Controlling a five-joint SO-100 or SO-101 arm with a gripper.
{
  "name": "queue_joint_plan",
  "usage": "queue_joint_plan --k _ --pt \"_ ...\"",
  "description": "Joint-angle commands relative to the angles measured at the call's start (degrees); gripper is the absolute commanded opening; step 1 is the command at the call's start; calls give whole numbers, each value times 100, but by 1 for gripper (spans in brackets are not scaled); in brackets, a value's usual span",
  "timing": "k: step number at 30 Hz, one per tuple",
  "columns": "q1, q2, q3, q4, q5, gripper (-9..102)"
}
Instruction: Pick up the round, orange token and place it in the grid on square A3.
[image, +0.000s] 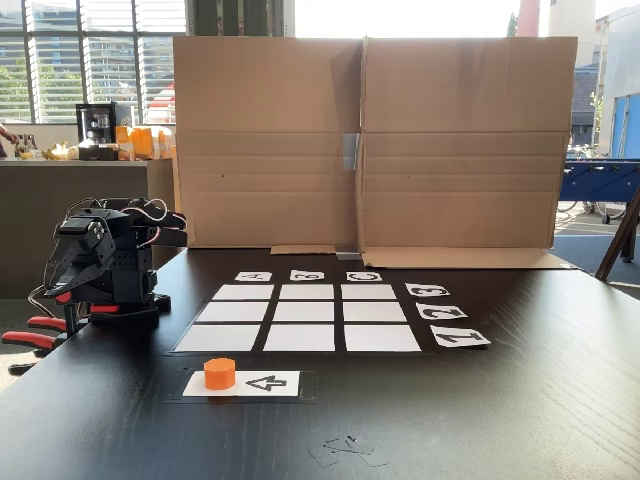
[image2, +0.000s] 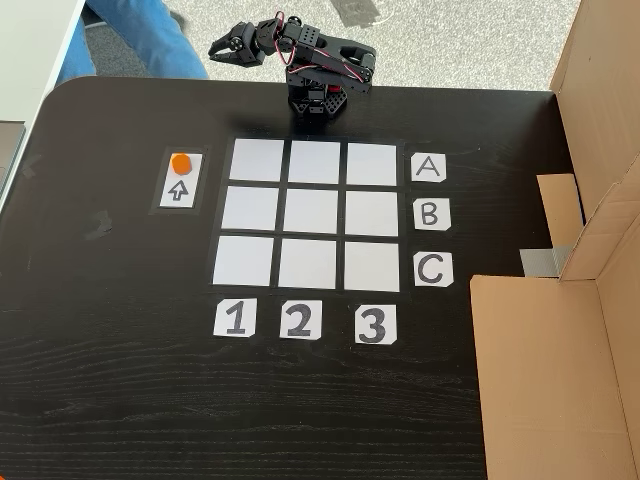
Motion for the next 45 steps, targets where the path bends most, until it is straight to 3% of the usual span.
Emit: queue_joint_plan --k 1,25,30,39,43,45 --pt "-9 62 44 -255 -79 -1" --pt "-79 44 26 -264 -105 -1" --pt "-141 -554 -615 -176 -176 -1" --pt "-782 -2698 -2821 1169 -211 1" --pt "-1081 -3560 -3516 1775 -325 17" --pt "-1178 -3981 -3885 1969 -334 20"
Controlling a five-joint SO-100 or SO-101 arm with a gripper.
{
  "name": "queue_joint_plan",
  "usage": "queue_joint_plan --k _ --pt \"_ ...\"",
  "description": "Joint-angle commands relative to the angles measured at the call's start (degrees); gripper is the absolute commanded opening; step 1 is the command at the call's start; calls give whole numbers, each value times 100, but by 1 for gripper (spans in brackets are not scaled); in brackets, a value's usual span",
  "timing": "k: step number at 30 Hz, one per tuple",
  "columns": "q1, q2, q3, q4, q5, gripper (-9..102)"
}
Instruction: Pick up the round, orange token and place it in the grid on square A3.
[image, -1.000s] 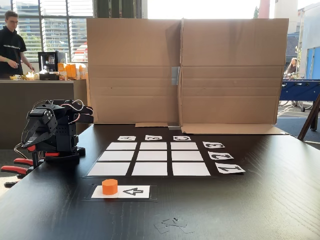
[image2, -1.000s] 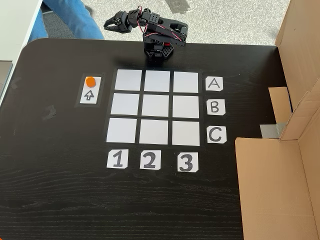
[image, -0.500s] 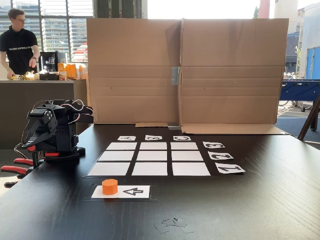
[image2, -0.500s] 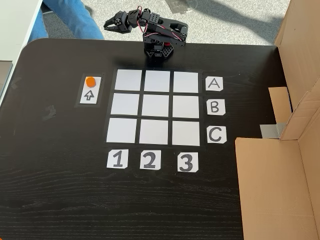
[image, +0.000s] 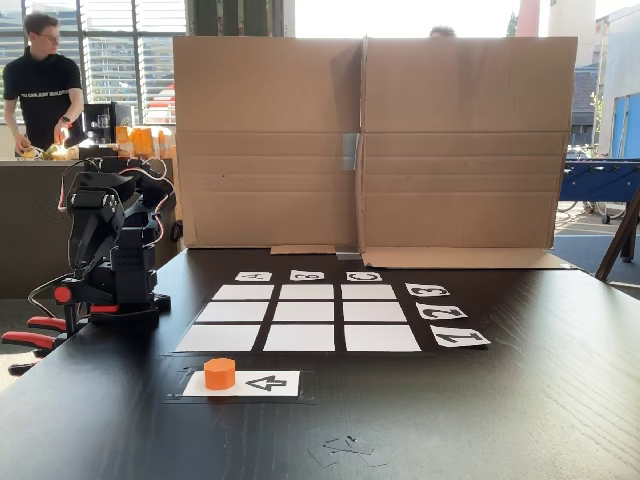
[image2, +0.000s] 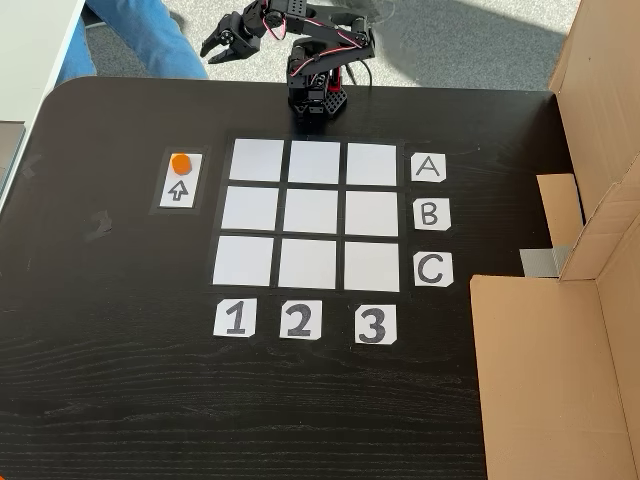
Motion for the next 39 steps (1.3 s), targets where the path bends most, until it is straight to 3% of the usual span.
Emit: queue_joint_plan --k 1,12,18,39 --pt "-193 -677 -809 316 -70 20" --pt "-765 -2751 -3331 1310 -202 23" --pt "-958 -3674 -4465 2004 -571 31" --pt "-2276 -5423 -5739 2443 -2637 38"
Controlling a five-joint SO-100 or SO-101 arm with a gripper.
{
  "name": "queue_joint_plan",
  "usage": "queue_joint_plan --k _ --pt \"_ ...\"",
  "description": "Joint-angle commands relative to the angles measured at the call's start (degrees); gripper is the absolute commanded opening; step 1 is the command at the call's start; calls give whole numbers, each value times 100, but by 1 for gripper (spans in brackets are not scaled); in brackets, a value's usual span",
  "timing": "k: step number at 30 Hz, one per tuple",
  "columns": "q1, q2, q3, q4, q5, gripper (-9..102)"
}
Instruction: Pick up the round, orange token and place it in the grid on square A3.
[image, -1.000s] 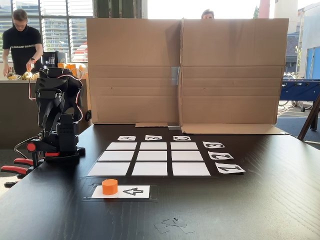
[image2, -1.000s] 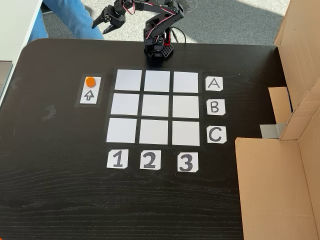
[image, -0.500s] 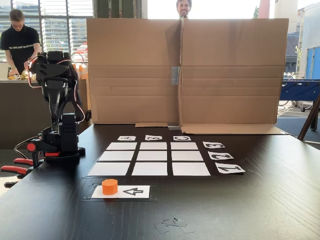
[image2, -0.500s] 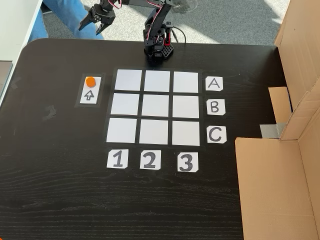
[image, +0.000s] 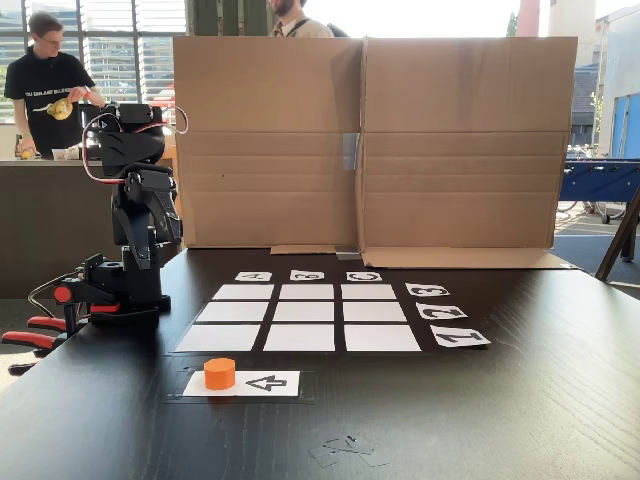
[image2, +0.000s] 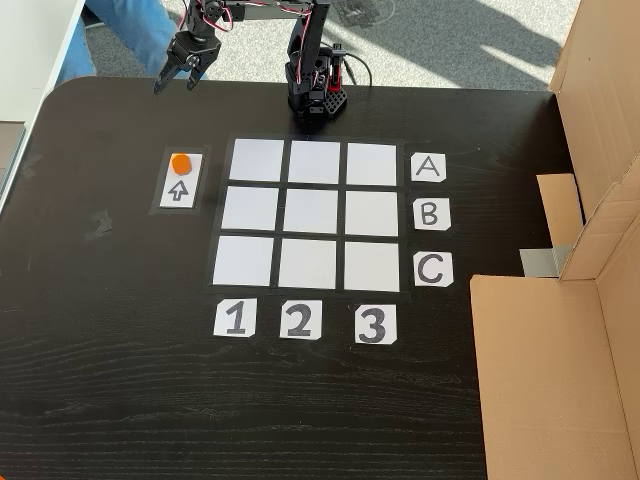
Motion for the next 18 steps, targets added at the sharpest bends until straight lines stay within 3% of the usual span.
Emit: queue_joint_plan --k 1,18 --pt "-185 -158 -352 35 -237 38" --pt "-563 -2259 -1670 97 -501 39"
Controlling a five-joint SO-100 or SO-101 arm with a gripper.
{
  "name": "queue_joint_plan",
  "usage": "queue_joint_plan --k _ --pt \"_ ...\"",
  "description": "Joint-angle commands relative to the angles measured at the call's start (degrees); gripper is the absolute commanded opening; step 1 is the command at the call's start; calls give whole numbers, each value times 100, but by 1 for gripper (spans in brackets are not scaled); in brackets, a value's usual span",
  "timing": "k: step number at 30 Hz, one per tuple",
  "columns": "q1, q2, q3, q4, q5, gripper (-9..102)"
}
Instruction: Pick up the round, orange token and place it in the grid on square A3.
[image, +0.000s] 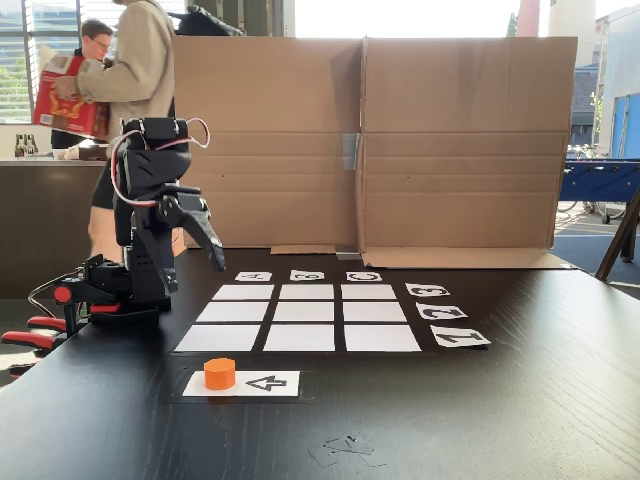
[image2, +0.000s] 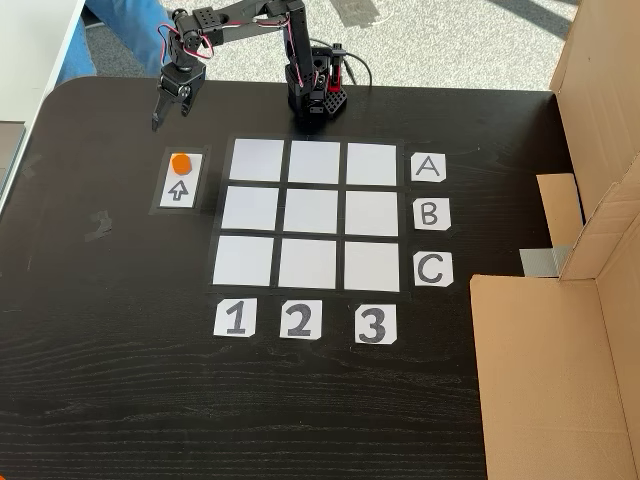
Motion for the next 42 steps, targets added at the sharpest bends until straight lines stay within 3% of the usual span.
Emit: queue_joint_plan --k 1,17,42 --pt "-44 -369 -483 35 -97 39" --pt "-185 -2109 -1538 35 -422 39" --pt "-545 -2953 -1916 35 -554 39"
